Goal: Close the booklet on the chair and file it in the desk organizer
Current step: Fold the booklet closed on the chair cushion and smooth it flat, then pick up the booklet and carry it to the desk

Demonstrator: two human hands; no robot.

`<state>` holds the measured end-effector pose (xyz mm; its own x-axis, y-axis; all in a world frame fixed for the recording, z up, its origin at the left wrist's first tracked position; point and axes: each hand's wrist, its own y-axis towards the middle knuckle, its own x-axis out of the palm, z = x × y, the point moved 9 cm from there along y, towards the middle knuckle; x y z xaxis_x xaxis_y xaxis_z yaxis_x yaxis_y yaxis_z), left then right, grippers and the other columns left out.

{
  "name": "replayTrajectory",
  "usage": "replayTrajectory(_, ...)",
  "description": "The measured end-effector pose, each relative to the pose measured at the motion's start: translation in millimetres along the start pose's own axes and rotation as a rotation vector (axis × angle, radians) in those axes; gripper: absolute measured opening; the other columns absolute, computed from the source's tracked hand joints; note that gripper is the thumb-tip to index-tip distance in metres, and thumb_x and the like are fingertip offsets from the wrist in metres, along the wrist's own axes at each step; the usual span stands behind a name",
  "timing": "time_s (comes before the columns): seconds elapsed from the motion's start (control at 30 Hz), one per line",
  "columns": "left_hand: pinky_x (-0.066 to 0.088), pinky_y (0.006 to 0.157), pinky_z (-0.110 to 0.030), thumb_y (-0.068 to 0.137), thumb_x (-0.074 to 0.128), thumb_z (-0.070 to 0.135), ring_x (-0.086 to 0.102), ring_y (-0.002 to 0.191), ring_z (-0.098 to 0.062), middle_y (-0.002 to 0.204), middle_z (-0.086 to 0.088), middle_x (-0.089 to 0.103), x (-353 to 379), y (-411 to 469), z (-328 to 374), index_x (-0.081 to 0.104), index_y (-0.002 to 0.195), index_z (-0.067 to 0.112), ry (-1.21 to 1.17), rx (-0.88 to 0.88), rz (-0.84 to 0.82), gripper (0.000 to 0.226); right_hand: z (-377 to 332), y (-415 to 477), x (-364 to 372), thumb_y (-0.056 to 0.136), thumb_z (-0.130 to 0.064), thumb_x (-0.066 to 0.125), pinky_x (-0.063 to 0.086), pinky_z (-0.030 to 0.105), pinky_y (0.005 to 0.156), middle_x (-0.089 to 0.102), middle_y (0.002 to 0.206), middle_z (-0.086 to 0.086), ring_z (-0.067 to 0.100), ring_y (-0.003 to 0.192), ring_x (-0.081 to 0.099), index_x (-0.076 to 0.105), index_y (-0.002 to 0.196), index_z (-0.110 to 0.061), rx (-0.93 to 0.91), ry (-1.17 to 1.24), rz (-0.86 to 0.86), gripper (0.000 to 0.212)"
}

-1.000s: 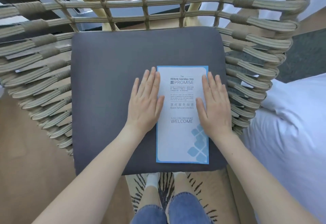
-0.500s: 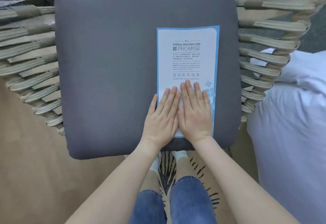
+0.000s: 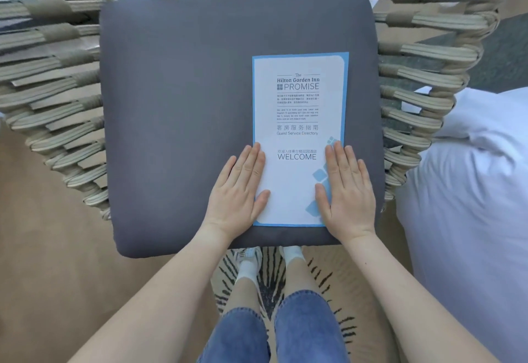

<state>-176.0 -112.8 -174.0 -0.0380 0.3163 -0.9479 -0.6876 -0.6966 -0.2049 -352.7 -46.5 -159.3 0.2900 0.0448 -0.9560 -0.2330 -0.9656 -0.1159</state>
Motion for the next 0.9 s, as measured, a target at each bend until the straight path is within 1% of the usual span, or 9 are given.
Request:
replayTrajectory(0.13,0.012,0.122,-0.042,0.099,0.029,0.038,0.017,0.149,-0.024,0.161,-0.012,0.013,6,1,-2,0.019,0.153,0.001,0.019,0.0,-0.031,0.066,0,1,5,0.096,-0.035,0.038,0.007,0.037,0.123,0.029,0.16,0.01,0.027,0.149,0.024,0.027,0.154,-0.008,0.014,0.004,-0.006,0.066)
replayTrajectory(0.3,0.018,0.12,-0.044,0.099,0.035,0.033,0.024,0.148,-0.03,0.16,-0.016,0.023,-24,1,8,0.025,0.151,0.0,-0.028,-0.034,-0.125,0.062,-9,3,-17,0.097,-0.033,0.034,0.012,0.04,0.122,0.027,0.161,0.009,0.027,0.15,0.023,0.028,0.154,-0.007,0.027,0.059,-0.128,0.063)
replayTrajectory(0.37,0.023,0.118,-0.045,0.099,0.047,0.024,0.029,0.146,-0.032,0.159,-0.015,0.027,-43,4,10,0.029,0.151,0.002,-0.153,-0.063,-0.12,0.059,-12,5,-32,0.098,-0.029,0.036,0.015,0.041,0.122,0.028,0.161,0.009,0.027,0.15,0.023,0.03,0.154,-0.009,0.08,0.155,-0.153,0.06)
replayTrajectory(0.43,0.028,0.116,-0.044,0.097,0.054,0.017,0.032,0.144,-0.03,0.159,-0.013,0.031,-65,7,7,0.03,0.151,0.006,-0.308,-0.112,-0.089,0.06,-13,10,-49,0.097,-0.021,0.045,0.022,0.042,0.12,0.03,0.161,0.009,0.028,0.149,0.025,0.032,0.154,-0.011,0.151,0.264,-0.142,0.059)
replayTrajectory(0.57,0.027,0.116,-0.033,0.094,0.059,0.02,0.029,0.145,-0.018,0.159,-0.004,0.032,-91,17,-12,0.026,0.154,0.017,-0.52,-0.28,-0.008,0.068,-15,32,-75,0.095,-0.02,0.054,0.028,0.041,0.114,0.036,0.159,0.009,0.028,0.145,0.031,0.032,0.154,-0.015,0.23,0.303,-0.103,0.063)
replayTrajectory(0.67,0.025,0.112,-0.029,0.093,0.061,0.023,0.027,0.145,-0.017,0.159,0.001,0.031,-83,25,-20,0.025,0.155,0.021,-0.578,-0.383,-0.019,0.071,-10,46,-73,0.095,-0.024,0.053,0.035,0.042,0.108,0.042,0.153,0.008,0.028,0.136,0.038,0.032,0.154,-0.017,0.296,0.293,-0.106,0.063)
replayTrajectory(0.77,0.028,0.112,-0.036,0.092,0.063,0.026,0.025,0.142,-0.025,0.157,-0.008,0.033,-68,34,-20,0.028,0.153,0.021,-0.546,-0.427,-0.054,0.071,-1,50,-63,0.094,-0.027,0.054,0.039,0.042,0.098,0.047,0.142,0.01,0.031,0.121,0.041,0.036,0.151,-0.016,0.379,0.279,-0.112,0.061)
replayTrajectory(0.83,0.033,0.11,-0.043,0.09,0.065,0.026,0.026,0.137,-0.03,0.152,-0.012,0.036,-62,39,-17,0.031,0.152,0.02,-0.527,-0.45,-0.049,0.071,-1,49,-57,0.092,-0.028,0.057,0.04,0.042,0.097,0.045,0.139,0.012,0.033,0.119,0.04,0.04,0.149,-0.017,0.392,0.265,-0.118,0.061)
replayTrajectory(0.9,0.035,0.106,-0.039,0.088,0.066,0.021,0.027,0.13,-0.028,0.148,-0.01,0.037,-57,42,-12,0.034,0.15,0.021,-0.595,-0.46,-0.028,0.069,-4,48,-49,0.091,-0.027,0.059,0.036,0.04,0.1,0.039,0.143,0.015,0.033,0.122,0.036,0.042,0.148,-0.019,0.402,0.298,-0.138,0.06)
